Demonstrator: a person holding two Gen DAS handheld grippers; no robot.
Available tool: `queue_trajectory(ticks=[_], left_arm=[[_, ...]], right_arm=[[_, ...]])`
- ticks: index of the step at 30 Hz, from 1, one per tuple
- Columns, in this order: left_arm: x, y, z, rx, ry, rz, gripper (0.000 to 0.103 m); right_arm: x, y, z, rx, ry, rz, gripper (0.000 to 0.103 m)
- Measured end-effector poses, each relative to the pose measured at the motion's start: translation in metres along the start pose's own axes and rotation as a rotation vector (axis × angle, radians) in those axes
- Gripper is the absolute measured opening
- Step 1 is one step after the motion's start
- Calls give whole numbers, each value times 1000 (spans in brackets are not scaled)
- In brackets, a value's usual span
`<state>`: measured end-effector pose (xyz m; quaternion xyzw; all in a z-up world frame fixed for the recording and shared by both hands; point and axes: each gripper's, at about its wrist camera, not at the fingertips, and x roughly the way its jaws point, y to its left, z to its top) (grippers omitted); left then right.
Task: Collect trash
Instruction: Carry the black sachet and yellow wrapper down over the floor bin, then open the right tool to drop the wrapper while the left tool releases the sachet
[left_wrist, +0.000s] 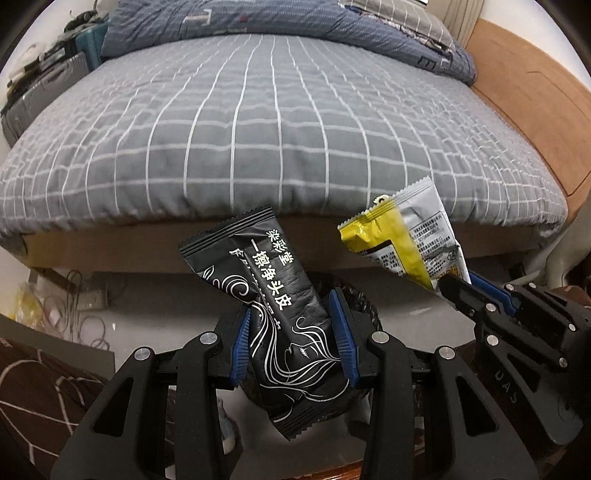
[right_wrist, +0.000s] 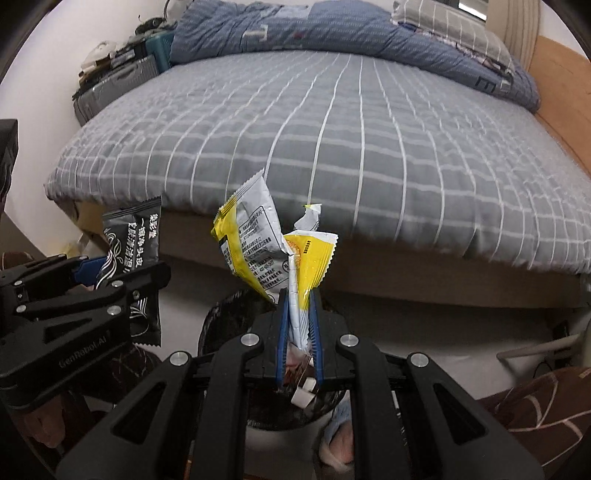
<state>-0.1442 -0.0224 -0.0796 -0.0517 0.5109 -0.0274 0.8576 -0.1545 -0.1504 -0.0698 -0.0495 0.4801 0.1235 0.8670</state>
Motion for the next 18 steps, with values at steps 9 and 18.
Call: queue_trajectory(ticks=[9,18], left_arm=[[34,8,-7,-10,60,9,39],[63,11,-3,-10,93,11,39]], right_arm=[[39,3,-14,3,96,24,11],[81,1,-25,37,194,29,11]])
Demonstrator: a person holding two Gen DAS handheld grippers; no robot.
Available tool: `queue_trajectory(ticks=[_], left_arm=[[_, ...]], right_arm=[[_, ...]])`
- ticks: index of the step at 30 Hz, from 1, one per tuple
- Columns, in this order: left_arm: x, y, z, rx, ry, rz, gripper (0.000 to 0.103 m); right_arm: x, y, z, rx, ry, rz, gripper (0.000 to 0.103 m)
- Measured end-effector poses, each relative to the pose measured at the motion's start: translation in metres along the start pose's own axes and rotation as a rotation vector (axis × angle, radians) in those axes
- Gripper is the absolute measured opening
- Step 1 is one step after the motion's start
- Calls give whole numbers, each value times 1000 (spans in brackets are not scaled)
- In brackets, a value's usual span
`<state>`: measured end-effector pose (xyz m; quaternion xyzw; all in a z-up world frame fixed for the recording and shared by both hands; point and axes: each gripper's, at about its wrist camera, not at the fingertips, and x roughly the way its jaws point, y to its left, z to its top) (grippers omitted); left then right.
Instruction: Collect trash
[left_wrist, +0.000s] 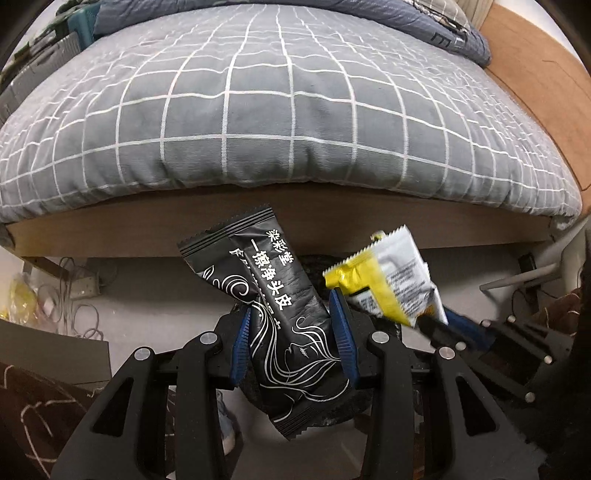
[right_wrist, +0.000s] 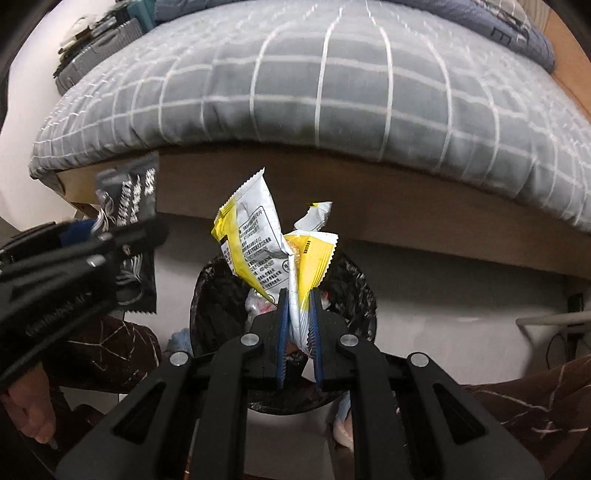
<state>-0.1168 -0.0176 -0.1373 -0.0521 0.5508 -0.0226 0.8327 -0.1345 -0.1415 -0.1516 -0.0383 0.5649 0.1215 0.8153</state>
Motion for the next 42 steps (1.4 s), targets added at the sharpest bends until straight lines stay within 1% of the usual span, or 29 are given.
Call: queue_trajectory(ticks=[5,9,11,12,14,15,17,19,20,22,23,25,26,28,30,31,34,37,42], left_arm=[[15,12,-2,-22,26,32,39],[23,20,-8,-29,43,56,39],[25,22,-12,-39,56,47,39],[26,21,-12,-35,58,50,39],[29,20,-14,-23,64,61,39],[31,21,-16,-23,71,61,39],[33,20,-18,-15,86,75,39],[37,18,-21,-13,99,81,39],[37,18,-21,-14,101,79,39],[35,17,-21,-11,96,81,39],[35,16,-20,-12,96,82,39],[35,13,-19,-20,103,82,39],[34,9,-18,-21,108,84,39],[35,6,-16,-22,113,95,39],[34,0,-14,-27,109,84,39],[34,-5,-13,-20,105,82,39],[33,-18,-13,-6,99,73,39],[35,-28,-13,-2,103,58,39],[41,-41,-14,16,107,59,39]], right_arm=[[26,12,4,-10,69,3,11],[39,13,1,-20,113,2,11],[45,16,1,-24,131,-1,11],[45,17,1,-25,132,3,11],[44,21,3,-44,120,-17,14],[44,20,5,-48,118,-24,19],[43,15,2,-40,115,-35,20],[39,9,3,-25,100,-42,32],[36,7,4,-23,89,-44,36],[28,3,4,-20,57,-46,52],[25,1,4,-23,43,-48,56],[20,-4,4,-28,28,-56,67],[18,-7,4,-27,22,-66,70],[12,-14,3,-25,1,-85,80],[1,-23,5,-14,-28,-97,88],[-4,-27,5,-8,-40,-99,91],[-15,-37,6,35,-75,-107,95],[-23,-54,6,74,-93,-109,96],[-20,-76,0,139,-82,-128,96]])
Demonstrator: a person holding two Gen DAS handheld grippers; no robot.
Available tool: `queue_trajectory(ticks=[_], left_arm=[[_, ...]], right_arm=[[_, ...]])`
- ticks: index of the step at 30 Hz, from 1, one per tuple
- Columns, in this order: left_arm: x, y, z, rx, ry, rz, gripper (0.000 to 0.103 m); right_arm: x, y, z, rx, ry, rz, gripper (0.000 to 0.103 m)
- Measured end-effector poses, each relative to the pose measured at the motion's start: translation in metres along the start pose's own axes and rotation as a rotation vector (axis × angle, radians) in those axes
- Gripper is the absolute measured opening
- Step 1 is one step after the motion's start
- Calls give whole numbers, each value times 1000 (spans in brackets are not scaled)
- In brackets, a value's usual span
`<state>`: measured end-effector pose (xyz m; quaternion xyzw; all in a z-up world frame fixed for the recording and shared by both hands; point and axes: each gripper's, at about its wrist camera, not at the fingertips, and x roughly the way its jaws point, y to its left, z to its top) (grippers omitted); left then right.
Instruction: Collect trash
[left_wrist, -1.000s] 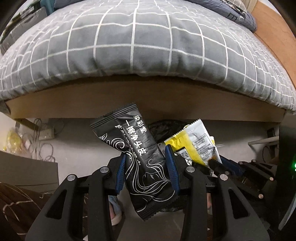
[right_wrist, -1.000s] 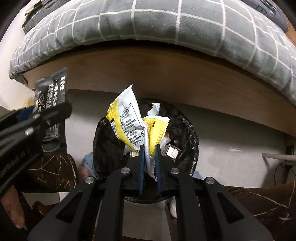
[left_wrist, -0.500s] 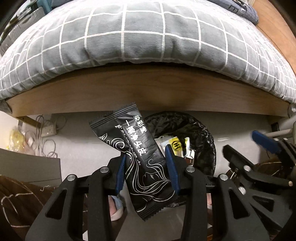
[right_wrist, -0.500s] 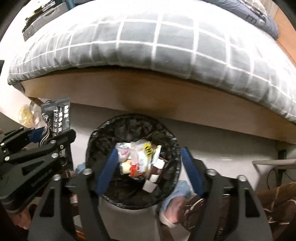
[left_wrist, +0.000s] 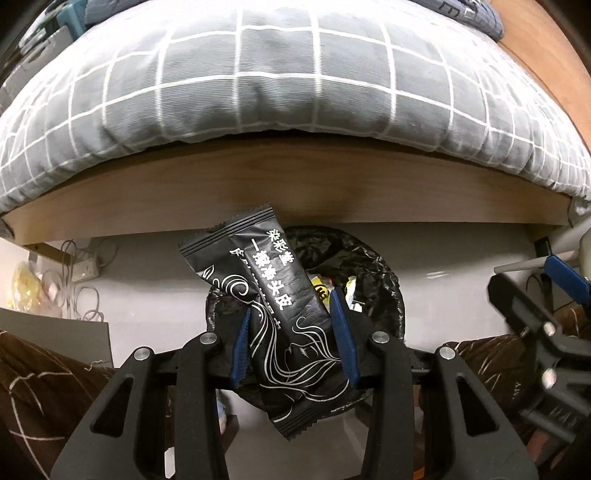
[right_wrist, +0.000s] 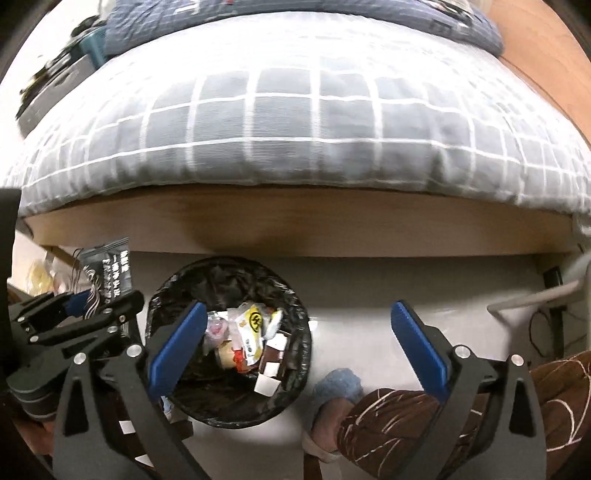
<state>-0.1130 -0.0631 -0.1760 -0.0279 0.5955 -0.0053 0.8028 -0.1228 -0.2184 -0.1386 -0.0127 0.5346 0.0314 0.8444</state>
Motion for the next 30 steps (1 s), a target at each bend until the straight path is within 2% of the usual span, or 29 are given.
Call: queue_trajectory(ticks=[6,13,18,20,26,30], left_arm=[[4,-9,-2,13,13,-13,40],[12,-10,-2,29,24,-21,44],[14,-9,-2,31,23,-10,54],[15,-9,-3,30,19,-6,68],[15,-7,-5,35,-6,4,89],[8,-4,-4,23,-10,0,90]], right_arm=[[-1,-21,1,52,1,-19,96],[0,-24,2,70,18,-37,96],[6,-22,1,73,34,-32,96],[8,-22,1,73,32,-35,96],[14,-22,-2,78,43,-37,96],[13,-22,-2,83,41,-42,96]])
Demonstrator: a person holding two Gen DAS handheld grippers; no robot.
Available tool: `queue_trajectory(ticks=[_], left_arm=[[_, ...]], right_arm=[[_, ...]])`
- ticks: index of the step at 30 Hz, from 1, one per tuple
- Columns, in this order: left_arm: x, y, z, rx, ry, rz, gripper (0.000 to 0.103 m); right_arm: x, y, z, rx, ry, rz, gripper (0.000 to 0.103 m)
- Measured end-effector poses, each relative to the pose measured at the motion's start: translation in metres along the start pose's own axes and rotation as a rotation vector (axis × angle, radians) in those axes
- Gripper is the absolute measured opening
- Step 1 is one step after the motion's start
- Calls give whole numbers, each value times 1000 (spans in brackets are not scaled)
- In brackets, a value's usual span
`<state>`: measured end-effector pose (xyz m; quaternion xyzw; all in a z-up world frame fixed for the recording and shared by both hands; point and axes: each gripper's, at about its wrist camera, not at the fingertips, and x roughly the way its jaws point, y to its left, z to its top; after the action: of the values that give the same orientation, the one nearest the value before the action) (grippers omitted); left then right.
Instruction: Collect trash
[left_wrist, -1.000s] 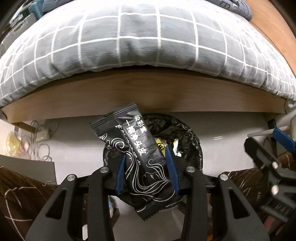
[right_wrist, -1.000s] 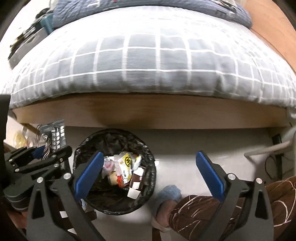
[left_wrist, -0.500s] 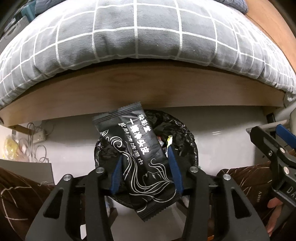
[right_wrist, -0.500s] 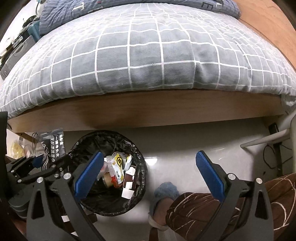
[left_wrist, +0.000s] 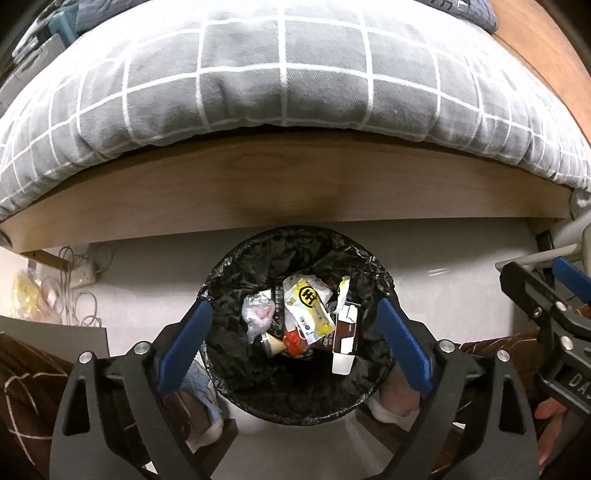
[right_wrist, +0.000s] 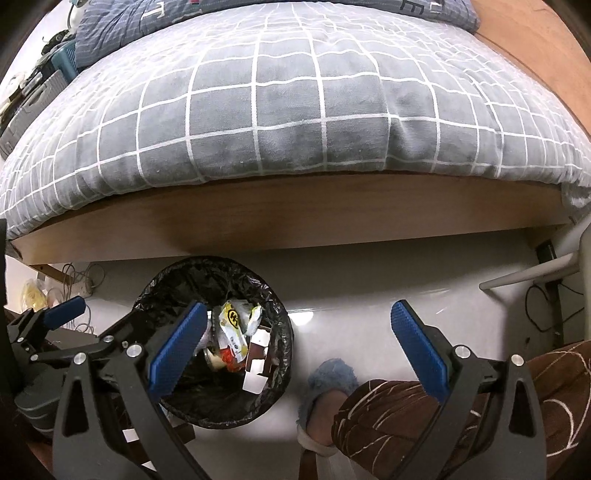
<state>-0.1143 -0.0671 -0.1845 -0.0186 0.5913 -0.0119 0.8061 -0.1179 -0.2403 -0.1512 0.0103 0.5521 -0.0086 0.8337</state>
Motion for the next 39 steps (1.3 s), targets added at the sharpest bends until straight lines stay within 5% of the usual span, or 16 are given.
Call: queue_trajectory(ticks=[9,24,31,39], left_arm=[[-67,21,11,-14,-122,-7,97],[-230,49,-2,-19,-403,26,97],[-253,51,-18,-19,-430,29,97],[-250,53,-18,-23,-418,37,97]], right_arm=[[-33,13,18,-45,-65,7,96],[-192,15,30,-45,-339,-1,96],[-229,26,21,-73,-378,-12,96],[-221,25,22,-54,-331,24,96]])
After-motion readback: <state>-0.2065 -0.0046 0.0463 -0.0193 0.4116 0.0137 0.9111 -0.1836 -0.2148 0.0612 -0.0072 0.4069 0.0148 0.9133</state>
